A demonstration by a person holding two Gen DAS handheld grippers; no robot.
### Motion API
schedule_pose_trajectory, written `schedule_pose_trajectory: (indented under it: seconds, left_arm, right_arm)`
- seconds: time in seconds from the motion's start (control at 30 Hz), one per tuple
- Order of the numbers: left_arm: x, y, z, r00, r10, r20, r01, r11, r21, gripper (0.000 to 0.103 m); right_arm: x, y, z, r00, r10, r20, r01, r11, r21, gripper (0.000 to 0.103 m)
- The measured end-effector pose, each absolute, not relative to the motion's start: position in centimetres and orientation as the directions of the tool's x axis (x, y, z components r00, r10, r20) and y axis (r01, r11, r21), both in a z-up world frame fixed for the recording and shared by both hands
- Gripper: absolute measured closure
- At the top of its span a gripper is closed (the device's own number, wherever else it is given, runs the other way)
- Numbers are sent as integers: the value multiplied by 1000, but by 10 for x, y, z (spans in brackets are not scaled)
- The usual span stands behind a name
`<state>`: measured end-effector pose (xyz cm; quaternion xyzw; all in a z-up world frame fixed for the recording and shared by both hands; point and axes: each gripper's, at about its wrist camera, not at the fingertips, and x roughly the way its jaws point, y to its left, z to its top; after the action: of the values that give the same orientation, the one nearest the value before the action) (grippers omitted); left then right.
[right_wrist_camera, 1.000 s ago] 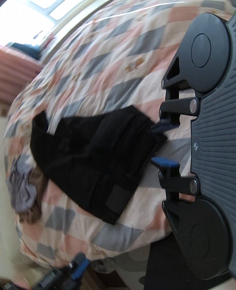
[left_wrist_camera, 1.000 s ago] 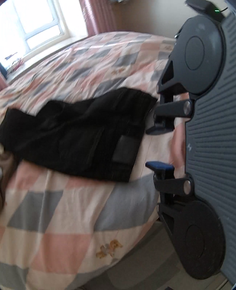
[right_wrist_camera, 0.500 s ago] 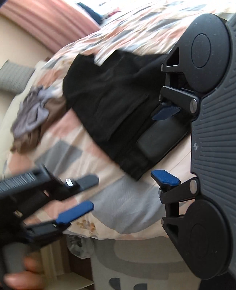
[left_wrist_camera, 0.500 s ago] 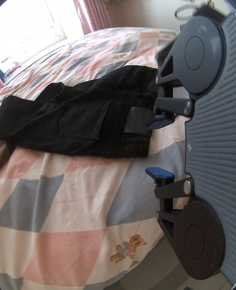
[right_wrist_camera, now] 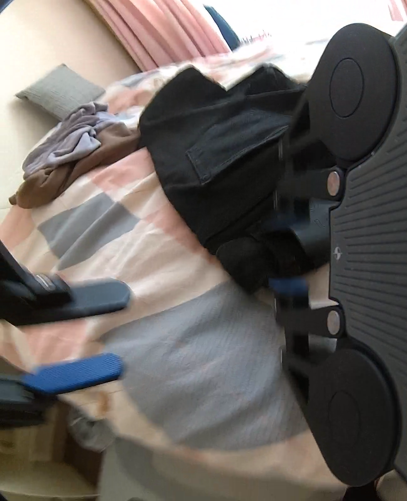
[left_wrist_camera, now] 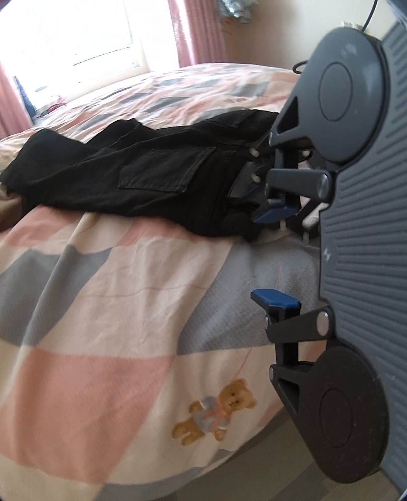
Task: Fold clothes
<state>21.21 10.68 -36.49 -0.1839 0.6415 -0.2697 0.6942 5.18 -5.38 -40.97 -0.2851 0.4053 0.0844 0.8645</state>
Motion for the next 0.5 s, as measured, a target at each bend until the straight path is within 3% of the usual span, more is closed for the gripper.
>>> schedule_pose_trajectory:
  seconds: [0.13, 0.27, 0.4, 0.5]
  left_arm:
    - [205, 98, -358, 50, -599, -800, 139, 797, -588, 62]
    - [188, 66, -350, 62, -593, -803, 162, 799, -579, 62]
    - [160, 12, -342, 63, -611, -789, 175, 785, -594, 62]
    - [133, -44, -335, 64, -629, -775, 199, 769, -608, 61]
  right_arm:
    - [58, -123, -333, 650, 118, -750, -172, 985, 7, 86]
    - [61, -248, -259, 741, 261, -619, 58, 893, 446, 86]
    - [38, -406, -221, 859, 218, -464, 211, 675, 707, 89]
    - [0, -522, -211, 912, 59, -406, 312, 541, 781, 103]
